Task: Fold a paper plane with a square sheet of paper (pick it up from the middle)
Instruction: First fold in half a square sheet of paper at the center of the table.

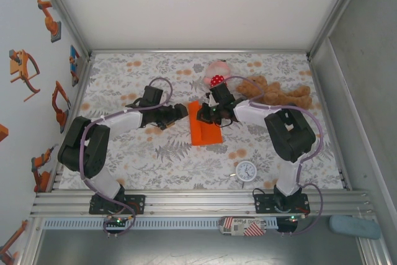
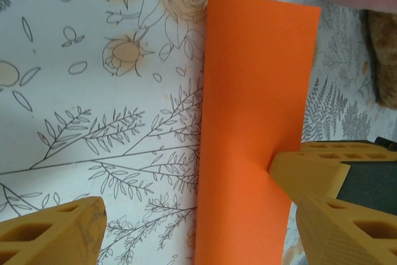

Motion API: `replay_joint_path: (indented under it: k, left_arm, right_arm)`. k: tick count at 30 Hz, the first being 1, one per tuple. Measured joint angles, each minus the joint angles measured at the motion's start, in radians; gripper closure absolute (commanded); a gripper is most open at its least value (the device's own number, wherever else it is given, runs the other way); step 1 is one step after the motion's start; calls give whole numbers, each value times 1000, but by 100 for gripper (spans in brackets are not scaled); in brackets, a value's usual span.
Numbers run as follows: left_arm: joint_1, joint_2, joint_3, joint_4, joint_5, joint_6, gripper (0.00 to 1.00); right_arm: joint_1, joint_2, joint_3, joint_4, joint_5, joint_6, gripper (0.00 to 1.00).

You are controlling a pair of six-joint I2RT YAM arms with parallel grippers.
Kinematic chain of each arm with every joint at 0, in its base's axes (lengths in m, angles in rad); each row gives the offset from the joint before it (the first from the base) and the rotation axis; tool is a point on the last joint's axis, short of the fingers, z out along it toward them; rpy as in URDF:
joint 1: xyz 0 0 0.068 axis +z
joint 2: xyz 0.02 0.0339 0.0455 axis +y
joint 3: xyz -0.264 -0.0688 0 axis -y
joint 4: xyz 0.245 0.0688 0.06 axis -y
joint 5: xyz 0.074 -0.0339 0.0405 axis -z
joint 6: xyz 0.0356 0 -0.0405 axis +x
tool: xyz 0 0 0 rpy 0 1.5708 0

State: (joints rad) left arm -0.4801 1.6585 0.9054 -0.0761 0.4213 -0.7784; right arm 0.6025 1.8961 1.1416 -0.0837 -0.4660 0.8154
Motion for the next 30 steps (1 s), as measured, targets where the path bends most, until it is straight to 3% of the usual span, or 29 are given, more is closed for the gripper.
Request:
replay_joint_path:
  k: [15,30]
  left_arm:
    - [-41,98,63,11,8,-44,23]
    - [-126,233,209,-15,41,-67,35]
  right_arm:
    - [-57,0,0,-51,60,-66,100]
    - [-75,-21,-13,-136,166,-106,100]
